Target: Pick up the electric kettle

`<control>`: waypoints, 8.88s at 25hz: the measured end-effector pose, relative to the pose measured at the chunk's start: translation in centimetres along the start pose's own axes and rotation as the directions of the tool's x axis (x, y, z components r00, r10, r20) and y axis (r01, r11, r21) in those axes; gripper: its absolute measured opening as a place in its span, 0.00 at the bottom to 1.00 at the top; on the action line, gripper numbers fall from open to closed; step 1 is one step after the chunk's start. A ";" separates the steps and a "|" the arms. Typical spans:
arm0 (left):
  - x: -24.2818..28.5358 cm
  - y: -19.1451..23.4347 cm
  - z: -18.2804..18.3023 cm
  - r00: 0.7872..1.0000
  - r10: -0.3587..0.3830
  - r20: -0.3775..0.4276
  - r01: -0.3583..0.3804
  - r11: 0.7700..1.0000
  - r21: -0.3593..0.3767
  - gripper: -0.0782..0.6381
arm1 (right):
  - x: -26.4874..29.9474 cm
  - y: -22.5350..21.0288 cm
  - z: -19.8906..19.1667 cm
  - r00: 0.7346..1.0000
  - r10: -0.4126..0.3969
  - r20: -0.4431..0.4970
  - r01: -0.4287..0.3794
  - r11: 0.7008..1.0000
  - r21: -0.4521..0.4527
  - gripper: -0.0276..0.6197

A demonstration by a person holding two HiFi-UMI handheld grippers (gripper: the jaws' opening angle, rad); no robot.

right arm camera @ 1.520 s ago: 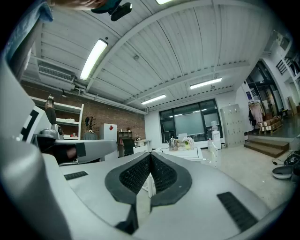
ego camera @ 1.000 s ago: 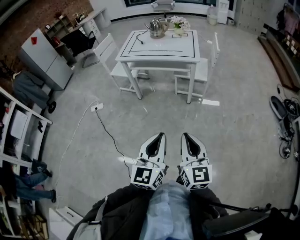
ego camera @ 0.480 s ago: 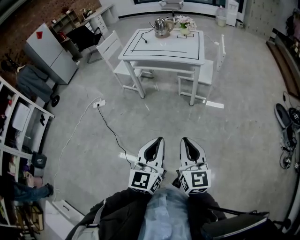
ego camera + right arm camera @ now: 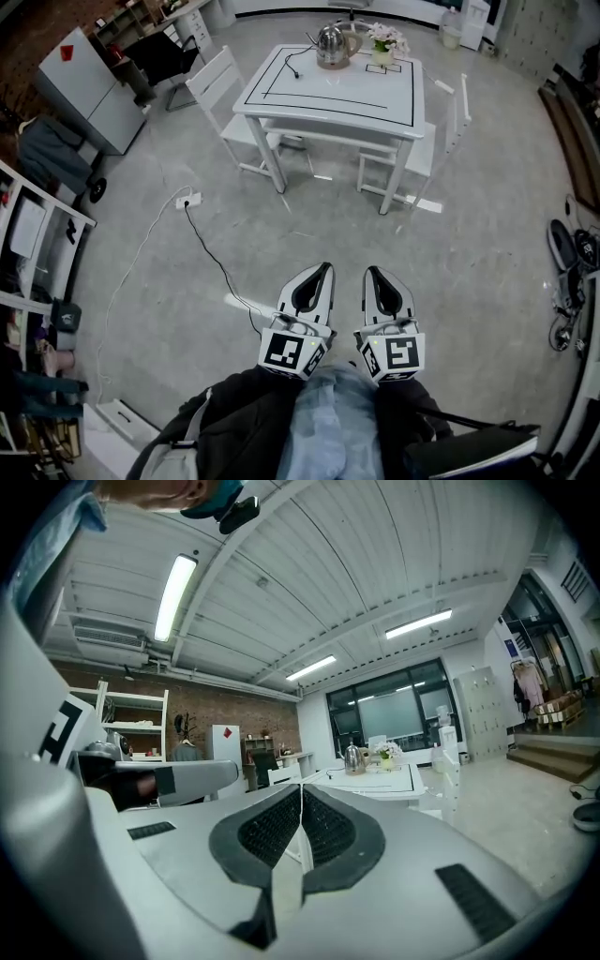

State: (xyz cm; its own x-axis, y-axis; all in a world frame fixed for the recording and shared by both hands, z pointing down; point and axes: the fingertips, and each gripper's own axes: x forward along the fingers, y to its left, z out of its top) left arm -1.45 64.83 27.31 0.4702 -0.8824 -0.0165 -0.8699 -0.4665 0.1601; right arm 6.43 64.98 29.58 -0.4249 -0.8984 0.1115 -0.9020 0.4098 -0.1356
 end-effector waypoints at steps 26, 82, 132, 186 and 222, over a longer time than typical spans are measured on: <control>11.4 12.7 1.1 0.999 -0.044 0.010 0.044 0.997 -0.057 0.12 | 16.5 -1.2 2.3 0.998 -0.052 -0.017 0.051 0.998 -0.039 0.07; 46.2 21.5 0.0 0.998 0.002 -0.062 -0.004 1.000 -0.020 0.12 | 44.8 -24.0 6.0 0.999 -0.011 -0.041 0.012 1.000 0.027 0.07; 67.9 42.2 3.1 1.000 0.002 -0.015 -0.003 0.999 -0.040 0.12 | 74.1 -29.1 10.5 0.999 -0.023 -0.026 0.021 0.999 -0.047 0.07; 80.3 54.4 -8.0 0.982 0.173 -0.074 -0.185 0.963 -0.197 0.42 | 87.9 -44.7 -1.4 0.973 -0.141 -0.182 0.155 0.986 0.064 0.45; 80.9 57.0 -6.5 0.983 0.184 -0.016 -0.182 0.953 -0.241 0.45 | 89.5 -46.7 -0.7 0.968 -0.188 -0.168 0.195 0.981 0.023 0.45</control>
State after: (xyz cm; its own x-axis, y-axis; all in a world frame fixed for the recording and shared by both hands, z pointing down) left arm -11.98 -32.76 41.48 0.3047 -0.9520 0.0286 -0.8788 -0.2695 0.3938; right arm 10.42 -34.47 46.61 -0.2541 -0.9198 0.2990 -0.9655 0.2232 -0.1339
